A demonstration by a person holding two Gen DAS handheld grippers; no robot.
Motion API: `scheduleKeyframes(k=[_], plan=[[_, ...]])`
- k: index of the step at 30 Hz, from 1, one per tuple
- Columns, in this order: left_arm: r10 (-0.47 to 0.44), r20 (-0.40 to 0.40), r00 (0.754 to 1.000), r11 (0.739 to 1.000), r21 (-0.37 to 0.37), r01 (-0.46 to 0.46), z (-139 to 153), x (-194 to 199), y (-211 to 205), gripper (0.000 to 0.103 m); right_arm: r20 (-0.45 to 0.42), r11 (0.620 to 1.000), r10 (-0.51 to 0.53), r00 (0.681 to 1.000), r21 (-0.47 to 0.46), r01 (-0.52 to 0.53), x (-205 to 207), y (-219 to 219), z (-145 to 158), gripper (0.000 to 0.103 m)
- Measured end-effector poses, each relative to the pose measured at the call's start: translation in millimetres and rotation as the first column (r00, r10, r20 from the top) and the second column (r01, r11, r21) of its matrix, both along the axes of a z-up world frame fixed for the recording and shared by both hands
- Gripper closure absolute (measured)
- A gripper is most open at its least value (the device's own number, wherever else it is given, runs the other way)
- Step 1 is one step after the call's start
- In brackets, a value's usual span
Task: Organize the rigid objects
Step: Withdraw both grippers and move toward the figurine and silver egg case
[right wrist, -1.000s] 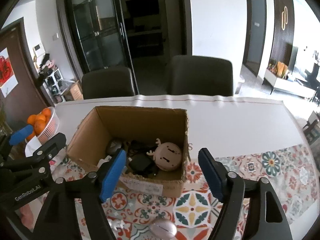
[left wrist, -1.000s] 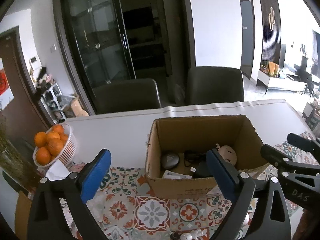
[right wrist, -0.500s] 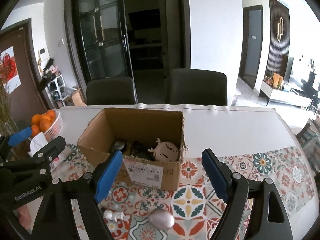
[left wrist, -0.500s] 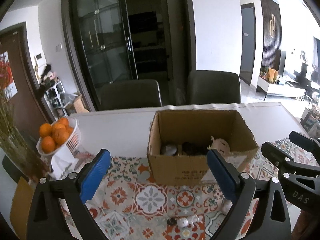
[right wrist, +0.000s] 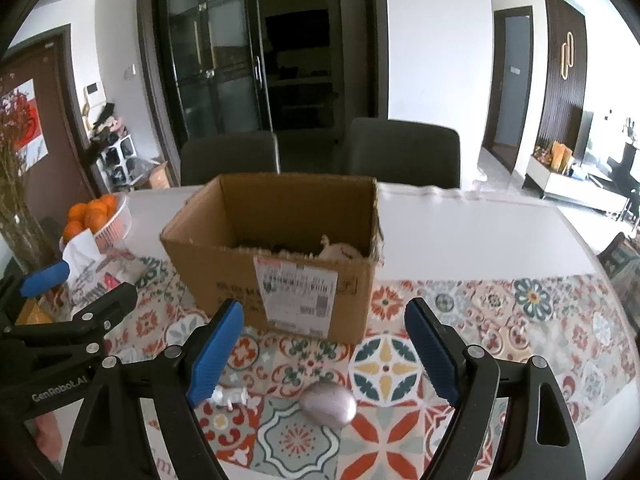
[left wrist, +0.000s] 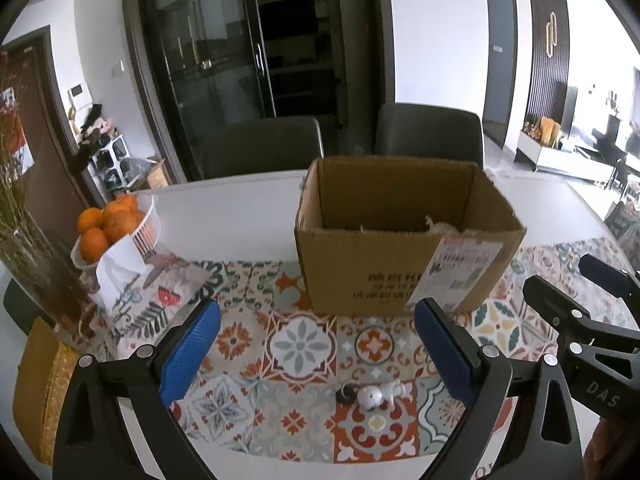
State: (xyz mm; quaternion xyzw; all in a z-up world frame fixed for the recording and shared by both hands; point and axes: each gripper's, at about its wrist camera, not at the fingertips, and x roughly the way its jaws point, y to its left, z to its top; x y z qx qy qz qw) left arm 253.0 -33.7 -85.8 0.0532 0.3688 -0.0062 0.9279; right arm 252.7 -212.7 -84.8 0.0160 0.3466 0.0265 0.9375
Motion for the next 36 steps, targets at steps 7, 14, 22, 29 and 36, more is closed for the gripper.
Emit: scheduleKeyframes(k=[7,14,22,29,36], plan=[[0.022,-0.062,0.998,1.000,-0.006,-0.022,-27,-6,1,0.004,-0.050,1.000,0.015,0.999,0.022,-0.014,-4,0,-26,0.014],[0.032,-0.111,0.993,0.999,0.006,-0.031,-53,-8,0,0.004,-0.106,0.999,0.032,0.994,0.024,-0.029,-4,-1,-53,0.014],[0.041,-0.164,0.986,0.999,0.013,-0.039,-80,-5,1,0.004,-0.151,0.998,0.051,0.987,0.028,-0.047,0,1,-80,0.014],[0.042,-0.208,0.977,0.999,0.032,-0.037,-103,1,-1,0.004,-0.208,0.998,0.052,0.977,0.040,-0.045,8,-3,-107,0.014],[0.046,-0.242,0.969,0.998,0.044,-0.037,-123,5,-3,0.004,-0.253,0.998,0.055,0.966,0.040,-0.046,14,-3,-129,0.015]])
